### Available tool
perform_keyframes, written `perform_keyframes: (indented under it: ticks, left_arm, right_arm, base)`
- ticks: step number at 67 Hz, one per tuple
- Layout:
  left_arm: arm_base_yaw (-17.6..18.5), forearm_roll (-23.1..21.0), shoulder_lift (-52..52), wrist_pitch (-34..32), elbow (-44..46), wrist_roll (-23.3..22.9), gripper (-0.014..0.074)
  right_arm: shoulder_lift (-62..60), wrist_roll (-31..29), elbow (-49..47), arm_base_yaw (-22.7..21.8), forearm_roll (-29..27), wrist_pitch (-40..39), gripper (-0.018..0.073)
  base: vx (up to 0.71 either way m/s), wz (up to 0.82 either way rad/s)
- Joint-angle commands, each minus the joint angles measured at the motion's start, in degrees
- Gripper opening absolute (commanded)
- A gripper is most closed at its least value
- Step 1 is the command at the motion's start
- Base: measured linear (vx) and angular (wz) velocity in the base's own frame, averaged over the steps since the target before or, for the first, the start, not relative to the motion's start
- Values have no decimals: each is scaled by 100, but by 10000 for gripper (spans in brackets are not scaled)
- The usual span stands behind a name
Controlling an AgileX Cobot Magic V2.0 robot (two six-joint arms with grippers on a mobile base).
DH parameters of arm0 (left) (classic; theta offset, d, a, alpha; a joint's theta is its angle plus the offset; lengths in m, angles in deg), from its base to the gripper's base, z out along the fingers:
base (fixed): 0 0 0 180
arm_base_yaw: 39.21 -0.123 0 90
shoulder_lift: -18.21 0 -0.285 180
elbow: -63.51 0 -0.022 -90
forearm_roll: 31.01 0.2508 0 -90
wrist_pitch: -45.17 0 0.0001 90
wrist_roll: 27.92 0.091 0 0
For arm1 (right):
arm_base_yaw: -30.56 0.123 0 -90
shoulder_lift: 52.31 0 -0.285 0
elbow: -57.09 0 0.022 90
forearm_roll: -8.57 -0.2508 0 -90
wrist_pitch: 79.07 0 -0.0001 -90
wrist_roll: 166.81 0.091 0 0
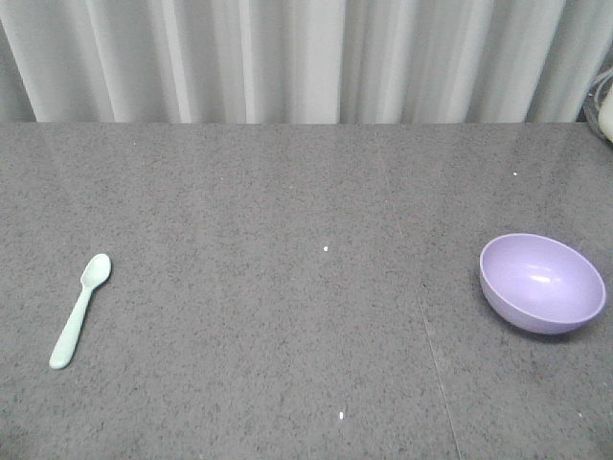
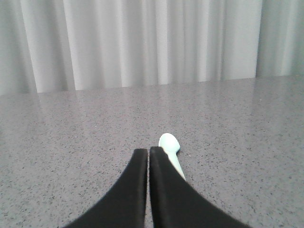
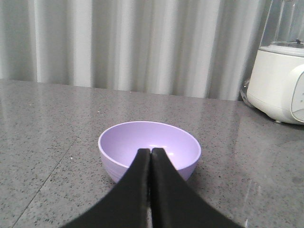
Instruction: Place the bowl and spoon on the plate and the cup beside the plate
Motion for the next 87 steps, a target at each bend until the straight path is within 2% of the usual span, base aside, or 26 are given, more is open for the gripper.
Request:
perform_keyframes:
  ticks: [1, 87]
  left_arm:
    - [25, -15, -80, -440, 107, -42, -6]
    - [25, -15, -80, -440, 107, -42, -6]
  right_arm:
    - [-22, -40, 30, -38, 39, -399, -11]
    - [-22, -40, 30, -38, 39, -399, -11]
  base:
    - [14, 0]
    - [1, 0]
